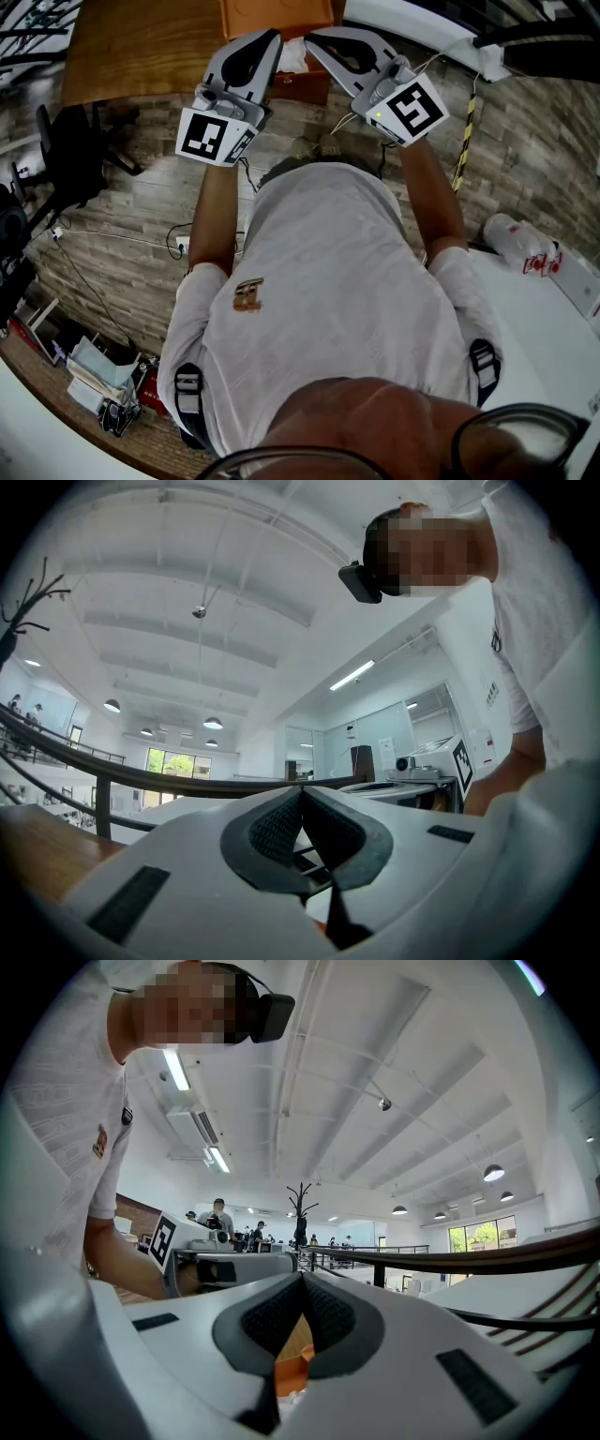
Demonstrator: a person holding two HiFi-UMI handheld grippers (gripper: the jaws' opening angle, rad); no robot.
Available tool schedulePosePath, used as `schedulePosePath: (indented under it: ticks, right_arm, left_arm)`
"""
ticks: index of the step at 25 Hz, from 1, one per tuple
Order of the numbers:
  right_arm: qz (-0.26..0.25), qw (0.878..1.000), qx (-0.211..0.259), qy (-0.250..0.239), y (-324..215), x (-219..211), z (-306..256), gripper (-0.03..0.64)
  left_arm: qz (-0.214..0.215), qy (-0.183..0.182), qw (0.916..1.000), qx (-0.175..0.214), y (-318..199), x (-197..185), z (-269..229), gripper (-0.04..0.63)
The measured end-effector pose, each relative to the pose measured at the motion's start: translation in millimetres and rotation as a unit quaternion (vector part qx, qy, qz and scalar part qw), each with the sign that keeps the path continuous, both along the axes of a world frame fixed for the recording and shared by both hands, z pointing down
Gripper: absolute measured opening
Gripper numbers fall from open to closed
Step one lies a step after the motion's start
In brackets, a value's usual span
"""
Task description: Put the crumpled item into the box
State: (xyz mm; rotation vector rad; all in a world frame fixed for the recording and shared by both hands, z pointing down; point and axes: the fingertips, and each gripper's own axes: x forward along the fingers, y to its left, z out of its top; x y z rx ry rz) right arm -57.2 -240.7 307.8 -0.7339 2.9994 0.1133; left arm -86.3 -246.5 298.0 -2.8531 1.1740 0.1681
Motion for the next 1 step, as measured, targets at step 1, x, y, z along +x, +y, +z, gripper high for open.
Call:
schedulePosePath:
  ticks: [1]
  right_arm:
    - [0.000,1.000,-0.002,0.004,-0.1,1.0,1.9,0.031]
  left_arm:
    - [0.000,0.000,1.0000,0.000,-0.1,0.1,0.3,0.020]
